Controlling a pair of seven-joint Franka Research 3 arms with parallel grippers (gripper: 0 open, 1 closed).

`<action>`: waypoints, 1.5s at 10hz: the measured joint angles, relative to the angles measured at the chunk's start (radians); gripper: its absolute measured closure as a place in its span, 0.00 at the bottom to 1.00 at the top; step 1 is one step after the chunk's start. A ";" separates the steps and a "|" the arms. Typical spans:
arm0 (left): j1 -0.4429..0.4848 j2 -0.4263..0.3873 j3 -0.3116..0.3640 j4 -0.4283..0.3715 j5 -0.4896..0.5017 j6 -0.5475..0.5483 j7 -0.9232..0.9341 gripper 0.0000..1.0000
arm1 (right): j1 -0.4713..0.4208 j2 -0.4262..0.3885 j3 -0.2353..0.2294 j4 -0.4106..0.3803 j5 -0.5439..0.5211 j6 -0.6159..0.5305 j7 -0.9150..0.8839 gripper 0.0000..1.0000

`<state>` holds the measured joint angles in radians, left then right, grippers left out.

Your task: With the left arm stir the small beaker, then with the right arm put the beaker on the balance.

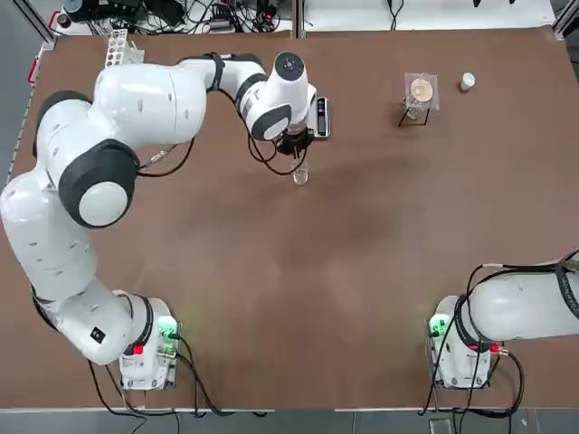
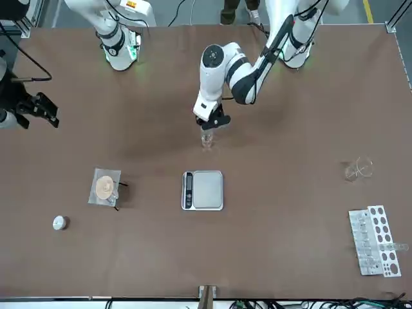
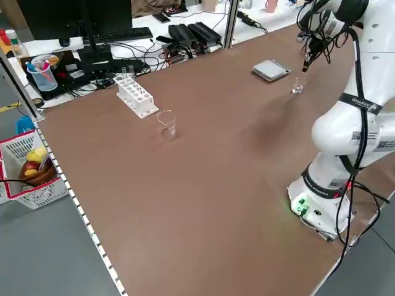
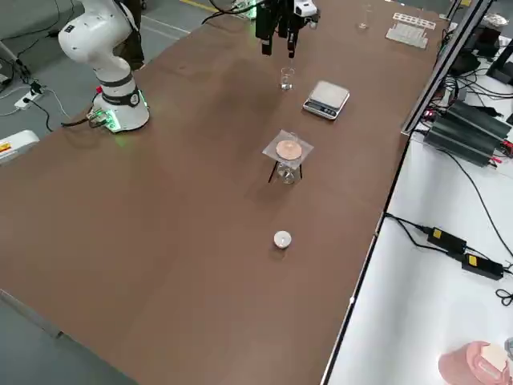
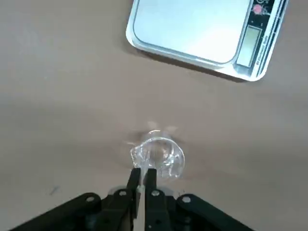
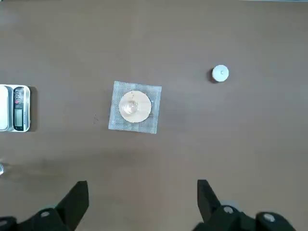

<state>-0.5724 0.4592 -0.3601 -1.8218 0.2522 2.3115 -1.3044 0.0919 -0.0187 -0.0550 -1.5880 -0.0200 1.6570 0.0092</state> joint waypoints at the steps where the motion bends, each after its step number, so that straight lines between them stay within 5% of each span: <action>1: -0.002 0.000 0.000 0.001 0.000 -0.010 0.000 0.93 | 0.000 0.000 0.000 0.000 0.000 0.000 0.000 0.00; 15: -0.027 0.063 -0.006 0.090 0.001 -0.045 -0.116 0.93 | 0.002 0.000 0.000 0.000 0.000 0.001 0.000 0.00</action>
<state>-0.5992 0.5219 -0.3659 -1.7322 0.2534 2.2665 -1.4206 0.0938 -0.0187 -0.0545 -1.5880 -0.0200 1.6577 0.0092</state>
